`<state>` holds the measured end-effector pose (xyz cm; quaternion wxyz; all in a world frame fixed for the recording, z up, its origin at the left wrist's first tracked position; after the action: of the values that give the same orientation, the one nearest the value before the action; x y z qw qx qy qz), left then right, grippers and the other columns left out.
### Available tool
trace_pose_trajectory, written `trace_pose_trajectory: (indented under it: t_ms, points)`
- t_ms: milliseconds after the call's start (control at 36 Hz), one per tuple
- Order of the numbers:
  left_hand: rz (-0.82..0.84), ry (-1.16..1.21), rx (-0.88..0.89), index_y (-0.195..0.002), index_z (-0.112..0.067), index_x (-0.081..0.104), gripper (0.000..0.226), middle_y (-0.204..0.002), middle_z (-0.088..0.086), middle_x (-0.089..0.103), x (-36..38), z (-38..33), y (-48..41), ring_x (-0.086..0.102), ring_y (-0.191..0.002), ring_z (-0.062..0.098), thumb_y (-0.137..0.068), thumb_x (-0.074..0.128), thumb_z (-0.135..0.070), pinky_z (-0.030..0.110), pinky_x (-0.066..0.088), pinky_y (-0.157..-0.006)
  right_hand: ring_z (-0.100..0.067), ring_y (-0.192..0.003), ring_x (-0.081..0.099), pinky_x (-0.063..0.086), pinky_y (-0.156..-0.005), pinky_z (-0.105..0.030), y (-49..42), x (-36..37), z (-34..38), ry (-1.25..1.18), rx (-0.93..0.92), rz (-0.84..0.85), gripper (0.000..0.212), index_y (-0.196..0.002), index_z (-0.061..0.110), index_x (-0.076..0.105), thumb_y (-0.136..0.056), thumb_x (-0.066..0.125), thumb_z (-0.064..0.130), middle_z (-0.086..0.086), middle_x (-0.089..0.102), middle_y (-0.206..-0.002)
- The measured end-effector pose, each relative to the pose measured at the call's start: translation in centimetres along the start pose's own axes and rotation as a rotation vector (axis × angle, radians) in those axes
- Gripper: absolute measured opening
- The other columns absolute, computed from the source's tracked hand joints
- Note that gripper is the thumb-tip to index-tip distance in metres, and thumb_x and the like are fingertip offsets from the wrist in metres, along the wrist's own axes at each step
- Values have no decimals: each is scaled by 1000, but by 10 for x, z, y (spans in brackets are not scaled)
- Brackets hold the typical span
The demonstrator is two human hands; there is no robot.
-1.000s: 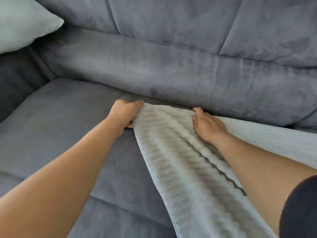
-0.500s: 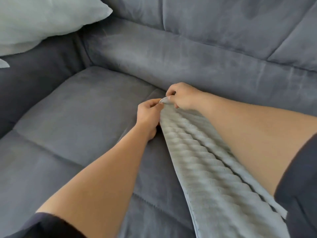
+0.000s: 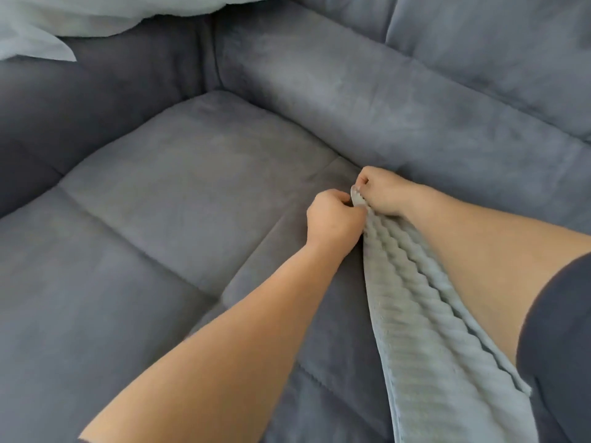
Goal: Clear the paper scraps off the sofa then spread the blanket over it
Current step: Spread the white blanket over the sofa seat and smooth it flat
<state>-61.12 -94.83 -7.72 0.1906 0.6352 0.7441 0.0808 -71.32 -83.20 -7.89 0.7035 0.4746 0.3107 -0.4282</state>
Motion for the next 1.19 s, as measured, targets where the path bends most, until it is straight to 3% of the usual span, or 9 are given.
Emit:
trace_pose_trajectory:
  t_ms: [167, 250, 361, 472, 611, 778, 973, 1084, 1195]
  points:
    - [206, 208, -203, -84, -15, 61, 3, -78, 7, 69, -6, 29, 83, 69, -75, 28, -84, 64, -17, 40, 58, -83, -14, -65, 46, 30, -53, -31, 0, 6, -1, 17, 21, -24, 14, -92, 22, 53, -99, 41, 21, 2, 53, -80]
    - [167, 250, -234, -91, -15, 67, 9, -71, -4, 69, 6, 30, 102, 67, -68, 13, -90, 62, -23, 33, 58, -77, -16, -65, 47, 33, -54, -31, 1, 5, -1, -21, 22, -30, 16, -87, 21, 51, -101, 43, 22, 1, 54, -80]
    - [163, 361, -335, -94, 4, 63, 27, -78, 8, 59, 14, 30, 116, 53, -72, 21, -93, 53, -21, 46, 59, -78, -16, -67, 48, 34, -54, -30, 0, 6, 0, -4, 19, -35, 18, -85, 21, 51, -101, 43, 23, 2, 55, -79]
    - [24, 241, -280, -84, -11, 54, 22, -71, -2, 51, 2, 29, 114, 44, -60, 13, -100, 43, -22, 15, 36, -41, -12, -65, 47, 32, -53, -30, -2, 6, -3, -14, 11, -53, 21, -82, 22, 50, -102, 45, 22, 2, 56, -78]
    - [-120, 152, -230, -89, -9, 56, 17, -76, -4, 53, -43, 31, 97, 46, -65, 13, -93, 43, -20, 27, 39, -53, -12, -71, 48, 34, -57, -29, -4, 8, -7, -29, 21, -57, 19, -85, 22, 51, -102, 43, 22, 2, 57, -84]
    - [-108, -247, -61, -78, -13, 52, 26, -64, -8, 52, -68, 52, 82, 44, -53, 10, -97, 50, -31, 14, 27, -35, -14, -74, 48, 36, -60, -30, -2, 11, -7, -40, 26, -85, 16, -87, 22, 51, -101, 45, 23, 2, 57, -86]
    - [-91, -141, 23, -76, -18, 52, 25, -45, -19, 45, -65, 74, 82, 39, -44, 3, -97, 57, -30, 17, 31, -45, -17, -71, 46, 36, -57, -31, 3, 9, -2, -64, 40, -90, 12, -88, 22, 49, -98, 44, 15, -1, 56, -86]
    - [-27, 14, -43, -75, -17, 55, 25, -48, -17, 40, -71, 79, 81, 33, -44, 4, -96, 62, -27, 19, 32, -43, -29, -77, 53, 46, -65, -38, 28, 1, 25, 128, -65, -83, 34, -118, 23, 37, -89, 38, 5, -6, 53, -94]
    - [-20, 7, -69, -73, -19, 55, 24, -49, -18, 43, -72, 78, 79, 35, -44, 3, -94, 63, -27, 20, 32, -42, -32, -73, 55, 48, -64, -43, 64, 17, 51, 60, -156, -88, 13, -101, 22, 36, -91, 40, 14, -6, 56, -83]
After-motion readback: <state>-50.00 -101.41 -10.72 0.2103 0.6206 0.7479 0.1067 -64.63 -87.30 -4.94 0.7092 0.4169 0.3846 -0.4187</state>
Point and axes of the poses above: each hand's wrist, its own y-axis away from the middle knuckle, its own x-axis out of the palm, z = x × y, the point moved 3 cm from there along -y, towards the middle knuckle
